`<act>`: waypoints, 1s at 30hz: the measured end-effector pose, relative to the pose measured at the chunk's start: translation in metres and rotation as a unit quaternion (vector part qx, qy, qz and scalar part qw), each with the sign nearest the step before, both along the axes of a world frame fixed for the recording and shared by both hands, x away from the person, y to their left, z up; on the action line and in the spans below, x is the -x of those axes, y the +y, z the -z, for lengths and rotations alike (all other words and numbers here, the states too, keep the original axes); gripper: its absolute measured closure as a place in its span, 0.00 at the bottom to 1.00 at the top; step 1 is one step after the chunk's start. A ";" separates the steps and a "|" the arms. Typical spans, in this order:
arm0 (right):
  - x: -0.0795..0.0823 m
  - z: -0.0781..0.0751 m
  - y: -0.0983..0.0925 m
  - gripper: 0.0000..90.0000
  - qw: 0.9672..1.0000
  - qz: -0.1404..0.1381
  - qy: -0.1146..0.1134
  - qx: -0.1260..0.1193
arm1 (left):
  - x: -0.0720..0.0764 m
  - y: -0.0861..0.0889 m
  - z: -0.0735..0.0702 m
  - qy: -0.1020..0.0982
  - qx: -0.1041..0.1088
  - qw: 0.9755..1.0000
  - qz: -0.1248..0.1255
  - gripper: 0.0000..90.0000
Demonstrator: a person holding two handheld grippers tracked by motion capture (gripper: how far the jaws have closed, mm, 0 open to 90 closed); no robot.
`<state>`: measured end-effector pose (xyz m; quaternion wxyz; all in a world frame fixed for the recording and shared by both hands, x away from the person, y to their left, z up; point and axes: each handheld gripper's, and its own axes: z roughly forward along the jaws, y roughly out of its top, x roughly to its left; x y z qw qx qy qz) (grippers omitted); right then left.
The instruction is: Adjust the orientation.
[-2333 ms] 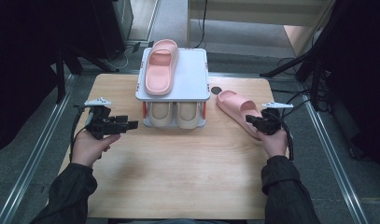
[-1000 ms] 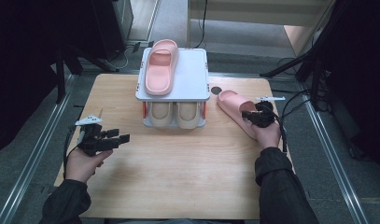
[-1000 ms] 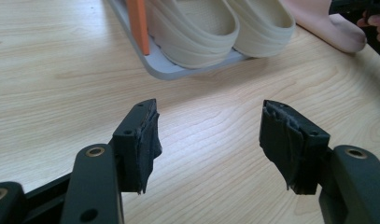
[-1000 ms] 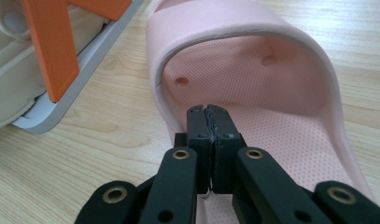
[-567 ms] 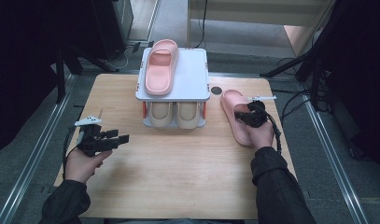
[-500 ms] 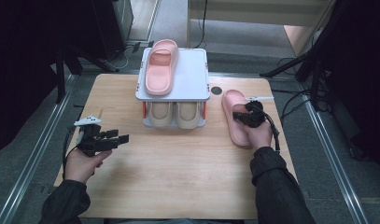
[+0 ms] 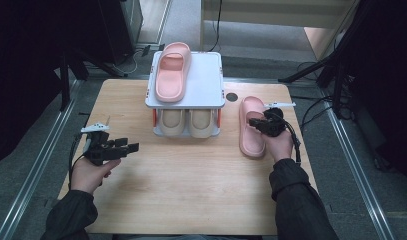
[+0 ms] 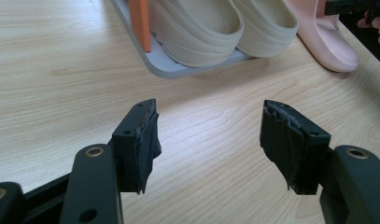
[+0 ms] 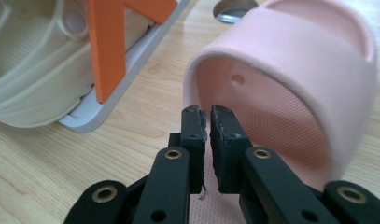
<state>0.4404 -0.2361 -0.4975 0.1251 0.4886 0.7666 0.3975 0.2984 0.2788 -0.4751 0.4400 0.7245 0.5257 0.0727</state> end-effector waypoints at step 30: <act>0.011 0.009 -0.045 0.60 0.995 0.096 -0.008 -0.016 | -0.028 -0.007 0.011 0.030 0.012 0.999 0.012 0.41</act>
